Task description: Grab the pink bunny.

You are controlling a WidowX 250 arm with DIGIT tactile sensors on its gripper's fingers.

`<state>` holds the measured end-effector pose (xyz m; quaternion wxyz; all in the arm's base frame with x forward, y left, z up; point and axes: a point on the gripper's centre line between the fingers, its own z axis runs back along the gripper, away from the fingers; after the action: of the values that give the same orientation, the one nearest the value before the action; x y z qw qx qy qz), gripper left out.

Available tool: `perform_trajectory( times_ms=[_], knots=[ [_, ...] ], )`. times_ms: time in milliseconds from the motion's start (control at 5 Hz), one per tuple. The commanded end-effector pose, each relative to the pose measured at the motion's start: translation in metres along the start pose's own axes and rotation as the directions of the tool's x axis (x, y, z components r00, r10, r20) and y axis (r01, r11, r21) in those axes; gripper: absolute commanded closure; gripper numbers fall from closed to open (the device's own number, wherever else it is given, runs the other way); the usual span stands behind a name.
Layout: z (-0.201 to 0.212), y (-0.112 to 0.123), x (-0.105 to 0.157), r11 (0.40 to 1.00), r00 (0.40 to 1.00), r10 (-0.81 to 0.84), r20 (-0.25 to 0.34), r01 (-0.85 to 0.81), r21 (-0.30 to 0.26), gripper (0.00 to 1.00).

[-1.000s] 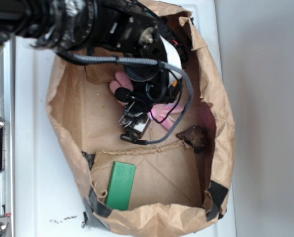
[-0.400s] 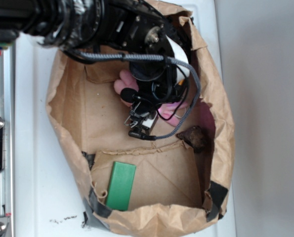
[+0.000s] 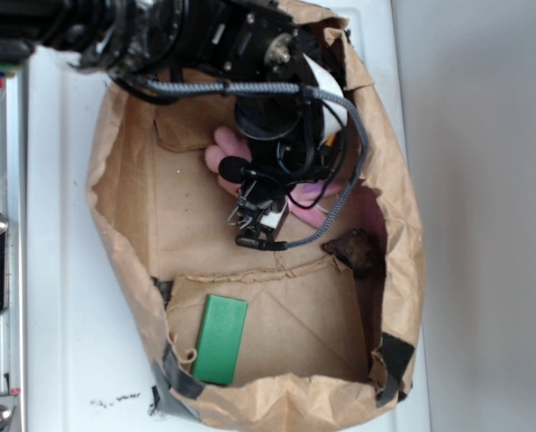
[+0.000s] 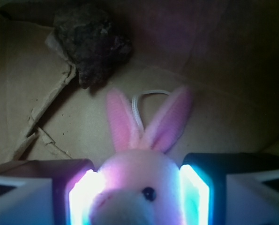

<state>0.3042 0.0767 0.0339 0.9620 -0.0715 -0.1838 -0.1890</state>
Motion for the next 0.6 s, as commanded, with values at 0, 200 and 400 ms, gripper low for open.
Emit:
perform_trajectory(
  times_ms=[0,200,400],
  knots=[
    [0.077,0.022,0.021,0.976,0.971,0.213,0.105,-0.217,0.023,1.0],
    [0.098,0.0,0.027,0.972,0.964,0.218,0.152,-0.228,0.054,1.0],
    [0.117,-0.03,0.035,0.964,0.959,0.202,0.198,-0.23,0.131,1.0]
  ],
)
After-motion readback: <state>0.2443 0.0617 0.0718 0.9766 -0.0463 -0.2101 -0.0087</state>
